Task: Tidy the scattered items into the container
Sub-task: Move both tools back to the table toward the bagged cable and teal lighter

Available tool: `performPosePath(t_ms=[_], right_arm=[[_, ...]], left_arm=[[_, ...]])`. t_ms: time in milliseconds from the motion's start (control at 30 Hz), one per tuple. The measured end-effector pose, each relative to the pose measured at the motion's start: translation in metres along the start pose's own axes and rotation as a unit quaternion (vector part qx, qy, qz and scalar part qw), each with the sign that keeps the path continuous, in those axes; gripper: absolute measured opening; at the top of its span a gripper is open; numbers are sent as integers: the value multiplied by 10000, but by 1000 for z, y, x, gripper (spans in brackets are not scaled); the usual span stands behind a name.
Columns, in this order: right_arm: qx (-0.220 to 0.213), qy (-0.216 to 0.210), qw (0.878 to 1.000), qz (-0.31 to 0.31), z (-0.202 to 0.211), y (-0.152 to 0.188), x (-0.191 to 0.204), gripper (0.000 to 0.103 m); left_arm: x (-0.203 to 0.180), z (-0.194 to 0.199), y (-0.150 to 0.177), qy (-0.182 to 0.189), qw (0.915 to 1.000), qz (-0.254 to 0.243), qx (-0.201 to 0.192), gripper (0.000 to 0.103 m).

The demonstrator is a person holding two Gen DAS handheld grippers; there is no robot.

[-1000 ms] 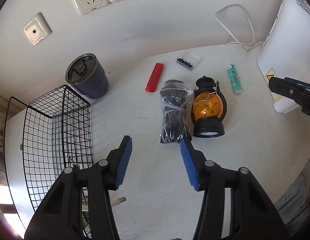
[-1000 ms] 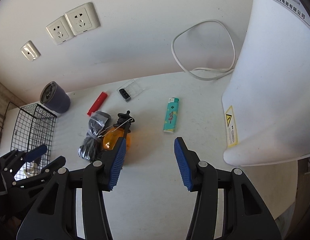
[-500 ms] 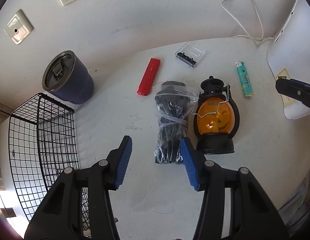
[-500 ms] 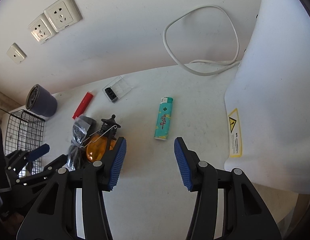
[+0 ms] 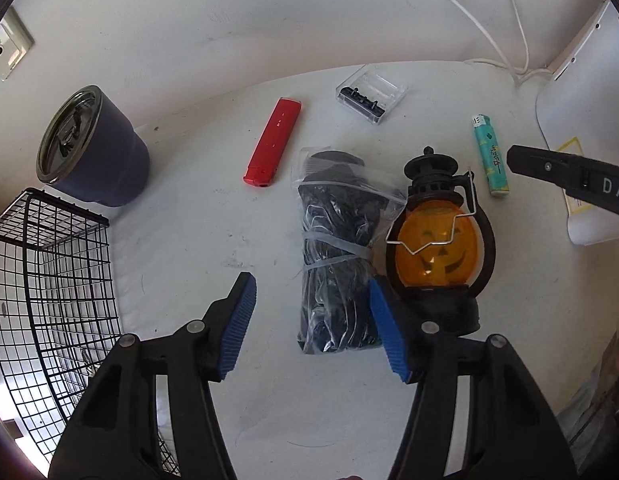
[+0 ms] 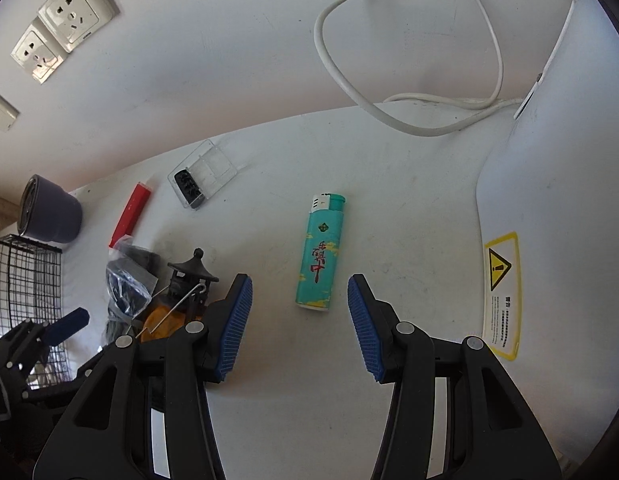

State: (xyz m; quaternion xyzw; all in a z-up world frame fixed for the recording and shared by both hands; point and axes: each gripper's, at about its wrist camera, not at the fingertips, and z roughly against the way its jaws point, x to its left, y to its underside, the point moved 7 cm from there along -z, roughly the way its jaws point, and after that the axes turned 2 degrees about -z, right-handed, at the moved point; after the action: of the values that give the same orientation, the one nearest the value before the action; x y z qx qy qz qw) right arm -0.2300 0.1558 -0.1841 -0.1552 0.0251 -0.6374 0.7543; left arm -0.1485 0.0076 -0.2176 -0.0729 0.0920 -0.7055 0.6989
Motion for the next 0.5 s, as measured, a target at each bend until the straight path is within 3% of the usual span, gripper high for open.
performPosePath(t_ms=[500], right_arm=[[303,39,9995,13,-32,0,-7,50]], left_arm=[[-10,-14,1,223,9997,-96,66,58]])
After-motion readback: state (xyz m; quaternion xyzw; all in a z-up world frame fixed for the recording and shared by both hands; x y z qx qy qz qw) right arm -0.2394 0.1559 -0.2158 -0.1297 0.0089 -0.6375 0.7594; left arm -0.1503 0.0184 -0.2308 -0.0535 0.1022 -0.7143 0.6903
